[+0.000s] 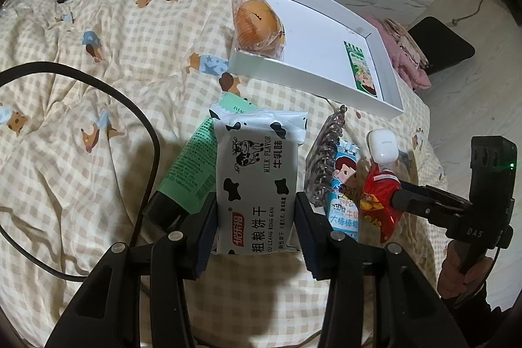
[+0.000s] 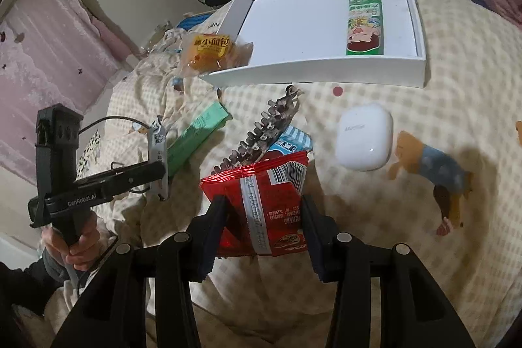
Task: Organize objects
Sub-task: 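Carry the biscuit pack and red chip bag with both grippers over the tray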
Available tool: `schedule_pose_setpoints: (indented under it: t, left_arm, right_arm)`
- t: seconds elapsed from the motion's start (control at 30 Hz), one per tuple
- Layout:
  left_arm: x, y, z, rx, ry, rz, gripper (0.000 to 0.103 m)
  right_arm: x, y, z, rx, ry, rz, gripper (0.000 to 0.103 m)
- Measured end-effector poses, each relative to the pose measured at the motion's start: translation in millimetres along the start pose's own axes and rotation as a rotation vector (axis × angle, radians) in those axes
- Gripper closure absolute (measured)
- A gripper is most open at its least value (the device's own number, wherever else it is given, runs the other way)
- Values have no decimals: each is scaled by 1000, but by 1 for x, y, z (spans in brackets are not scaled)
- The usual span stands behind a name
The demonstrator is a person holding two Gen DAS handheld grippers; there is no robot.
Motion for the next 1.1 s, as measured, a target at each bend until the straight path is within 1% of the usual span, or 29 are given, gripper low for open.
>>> schedule_pose_setpoints:
  t: [0.37,0.43,0.5,0.6,0.67,0.73,0.87,0.97,1.03,1.1]
  left_arm:
    - [-2,0,0,-2,4,-1,54]
    - [-3,-1,1,-13,3,-14,54]
    - [-4,-3,0,-24,1,-18,54]
    - [-2,-7,-3,-43,-11,-28,54]
    - [0,-9,-5,-58,-20,-34,54]
    - [8,-14,-9,-74,-38,-46,54]
    - [27,-26,-23,-102,-83,-47,54]
    - [43,-42,-34,-140,-118,-53,54]
    - [56,-54,-42,-167,-139,-45,54]
    - [72,-66,-54,-178,-184,-49,54]
  right_arm:
    - [3,0,0,-18,-1,-31,56]
    - [7,-2,-3,-37,-28,-36,56]
    - [16,-6,-10,-61,-78,-39,56]
    - [28,-8,-18,-99,-102,-83,56]
    - [38,-8,-23,-107,-118,-96,56]
    - [49,-6,-28,-101,-136,-95,56]
    - [81,4,-42,-81,-196,-106,56]
    - [110,12,-54,-55,-260,-88,56]
    - [128,19,-64,-46,-300,-98,56]
    - [144,30,-76,-35,-331,-123,56]
Point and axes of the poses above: each gripper's, at about its wrist camera, not at the fingertips, and x roughly against the way its jaws point, y to its left, z to its underside, the point moved 10 cm from there along -x, roughly the way its jaws point, and after that the axes turned 5 degrees about y, right-handed, at the moved point
